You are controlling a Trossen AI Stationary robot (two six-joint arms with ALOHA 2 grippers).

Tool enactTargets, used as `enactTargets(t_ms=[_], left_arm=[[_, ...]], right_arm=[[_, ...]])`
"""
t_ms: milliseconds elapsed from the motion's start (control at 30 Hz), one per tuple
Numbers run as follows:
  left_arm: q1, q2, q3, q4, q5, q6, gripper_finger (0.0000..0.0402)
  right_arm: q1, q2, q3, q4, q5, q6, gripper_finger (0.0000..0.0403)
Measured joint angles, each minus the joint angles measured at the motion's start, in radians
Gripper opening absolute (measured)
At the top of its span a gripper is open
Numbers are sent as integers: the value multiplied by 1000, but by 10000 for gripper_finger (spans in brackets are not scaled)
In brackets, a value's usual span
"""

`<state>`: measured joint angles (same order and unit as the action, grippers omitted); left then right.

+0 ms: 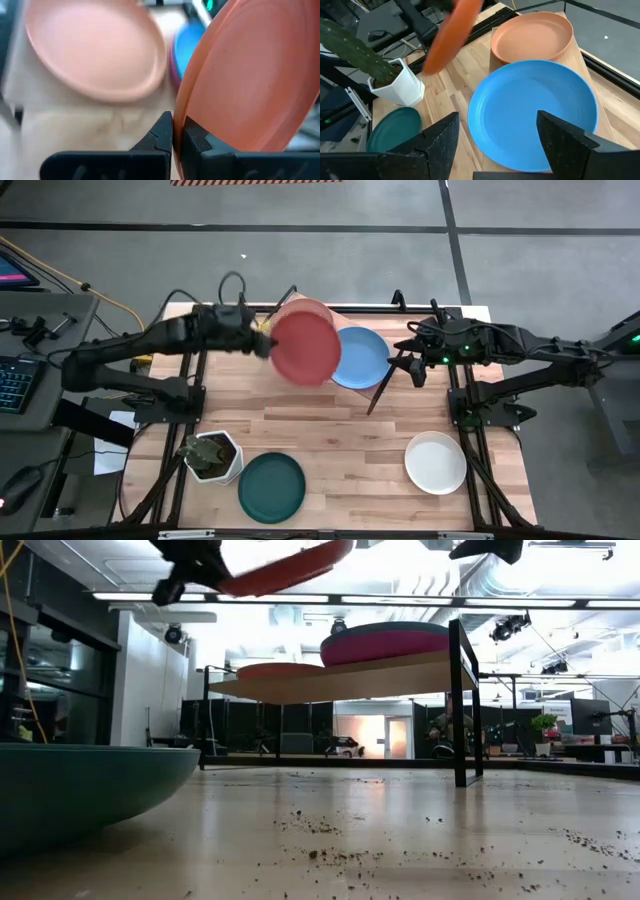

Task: Place and stack plates onto a shelf
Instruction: Stack the dark orange plate on top of the orange plate on the shelf

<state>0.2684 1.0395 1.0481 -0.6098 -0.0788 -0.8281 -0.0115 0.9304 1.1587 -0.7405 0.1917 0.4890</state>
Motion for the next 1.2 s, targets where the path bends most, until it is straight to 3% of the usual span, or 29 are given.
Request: enactTargets(t_ms=[167,433,667,1200], left_arm=[[194,54,2,115,120,66,1],[413,246,185,-47,160,202,1],[420,407,386,-266,138,334,1],[418,473,401,-293,85,340,11]], right_arm=[[0,34,0,19,0,-24,248],[0,73,0,21,0,-26,248],[-1,71,0,28,0,-26,248],[-1,71,0,29,2,-23,248]])
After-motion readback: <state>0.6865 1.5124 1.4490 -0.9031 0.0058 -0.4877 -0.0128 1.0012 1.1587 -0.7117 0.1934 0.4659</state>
